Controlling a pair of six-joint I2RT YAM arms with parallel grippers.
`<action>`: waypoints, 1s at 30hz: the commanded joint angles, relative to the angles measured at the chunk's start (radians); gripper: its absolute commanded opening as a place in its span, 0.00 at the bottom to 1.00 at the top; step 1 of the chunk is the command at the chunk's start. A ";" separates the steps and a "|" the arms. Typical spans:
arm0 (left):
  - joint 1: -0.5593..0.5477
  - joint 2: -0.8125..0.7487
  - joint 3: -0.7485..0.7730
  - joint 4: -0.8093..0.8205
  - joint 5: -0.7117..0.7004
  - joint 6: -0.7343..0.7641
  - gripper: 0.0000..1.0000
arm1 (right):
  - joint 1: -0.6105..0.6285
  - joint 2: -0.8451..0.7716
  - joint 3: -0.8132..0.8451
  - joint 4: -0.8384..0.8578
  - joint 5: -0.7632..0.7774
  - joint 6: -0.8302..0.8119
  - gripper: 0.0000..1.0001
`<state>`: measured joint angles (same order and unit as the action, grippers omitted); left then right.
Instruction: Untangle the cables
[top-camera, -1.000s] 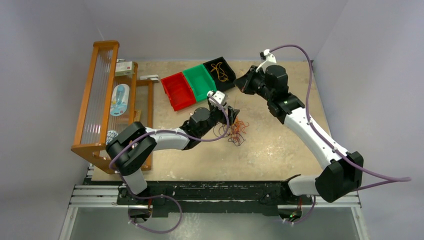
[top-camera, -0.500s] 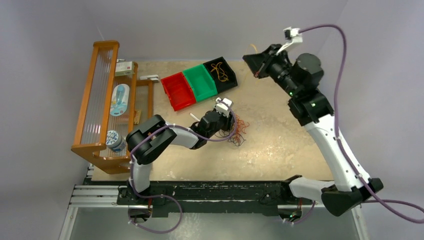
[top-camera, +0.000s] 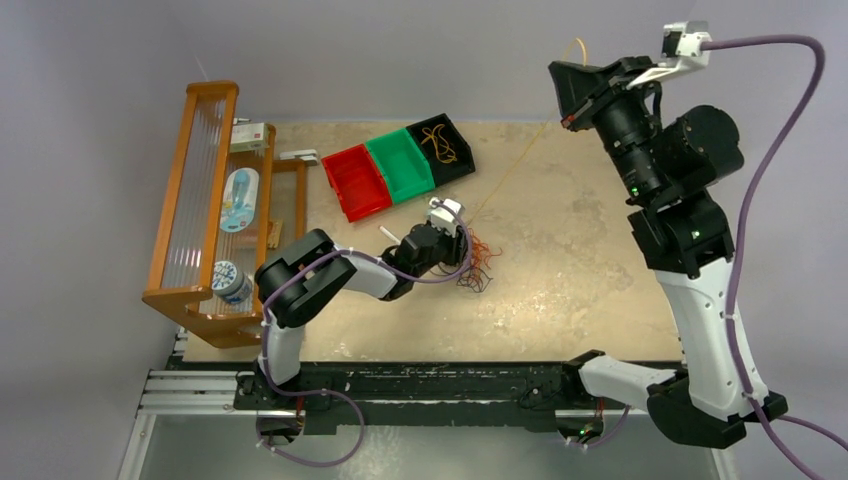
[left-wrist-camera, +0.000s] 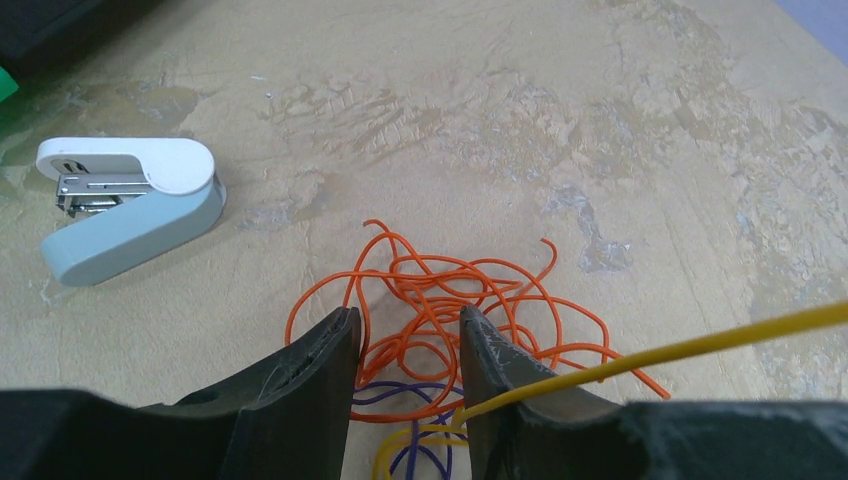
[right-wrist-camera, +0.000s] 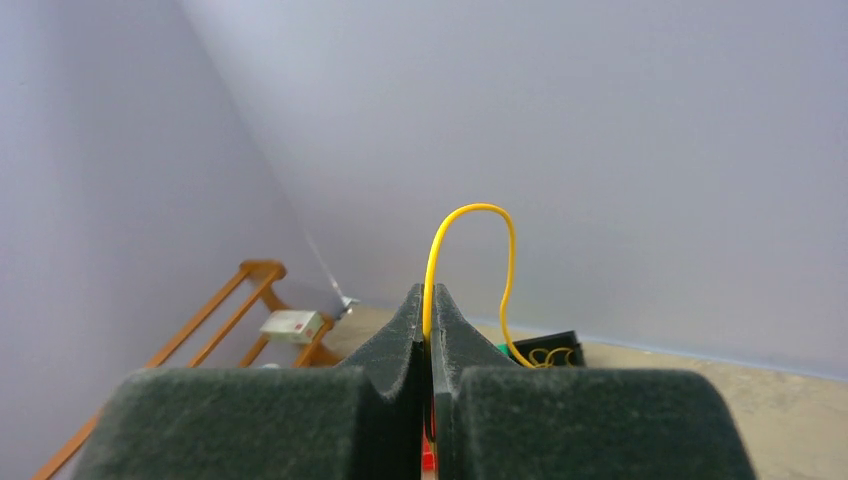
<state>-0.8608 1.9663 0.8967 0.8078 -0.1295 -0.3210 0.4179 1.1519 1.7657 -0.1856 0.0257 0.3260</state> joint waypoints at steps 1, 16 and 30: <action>-0.005 0.017 -0.023 0.047 0.010 -0.028 0.40 | -0.004 -0.029 0.095 0.023 0.132 -0.085 0.00; -0.006 -0.010 -0.071 0.033 0.003 -0.031 0.44 | -0.004 -0.039 0.270 0.066 0.384 -0.255 0.00; -0.006 -0.011 -0.085 0.005 -0.024 -0.035 0.42 | -0.003 -0.039 0.376 0.158 0.523 -0.432 0.00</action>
<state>-0.8608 1.9694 0.8215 0.8143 -0.1349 -0.3412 0.4179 1.1183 2.0872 -0.1329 0.4824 -0.0177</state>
